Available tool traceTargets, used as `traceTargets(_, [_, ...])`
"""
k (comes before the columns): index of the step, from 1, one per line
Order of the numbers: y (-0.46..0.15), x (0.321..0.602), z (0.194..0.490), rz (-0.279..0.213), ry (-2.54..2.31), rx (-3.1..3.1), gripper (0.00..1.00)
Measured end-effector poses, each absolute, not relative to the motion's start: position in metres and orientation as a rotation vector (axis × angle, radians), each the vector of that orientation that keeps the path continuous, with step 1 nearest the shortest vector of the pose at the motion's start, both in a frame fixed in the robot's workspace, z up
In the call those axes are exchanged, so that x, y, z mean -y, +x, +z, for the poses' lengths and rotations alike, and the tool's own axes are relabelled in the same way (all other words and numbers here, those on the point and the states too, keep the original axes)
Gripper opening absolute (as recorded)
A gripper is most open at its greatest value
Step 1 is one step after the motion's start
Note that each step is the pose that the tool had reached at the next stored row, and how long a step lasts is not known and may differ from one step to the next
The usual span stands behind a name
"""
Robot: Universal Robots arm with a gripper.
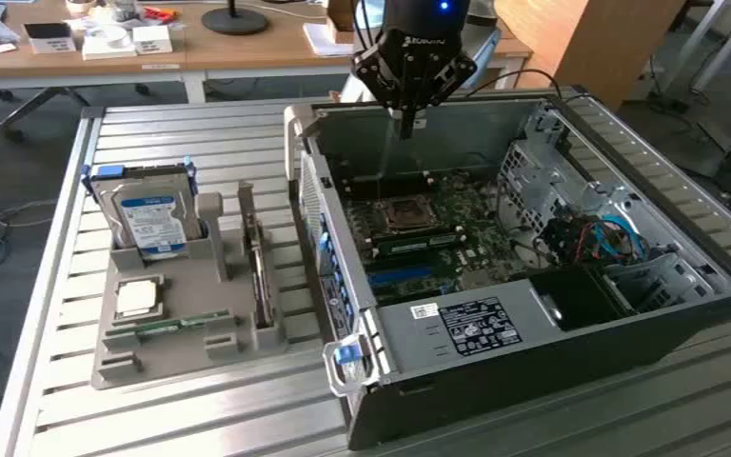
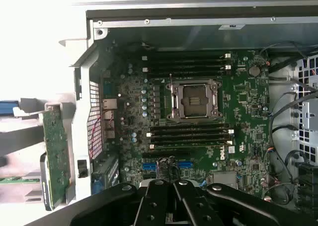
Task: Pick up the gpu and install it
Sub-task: 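Reach for the gpu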
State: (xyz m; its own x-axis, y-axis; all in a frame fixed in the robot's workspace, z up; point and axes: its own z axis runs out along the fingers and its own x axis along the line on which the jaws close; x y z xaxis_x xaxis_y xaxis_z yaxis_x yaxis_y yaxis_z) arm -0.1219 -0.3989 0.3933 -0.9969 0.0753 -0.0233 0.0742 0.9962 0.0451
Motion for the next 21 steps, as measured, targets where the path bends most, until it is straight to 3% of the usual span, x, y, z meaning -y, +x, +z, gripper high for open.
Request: traceTargets(21, [-0.1273,0.3988,0.3933,0.069,0.117,-3.114,0.11])
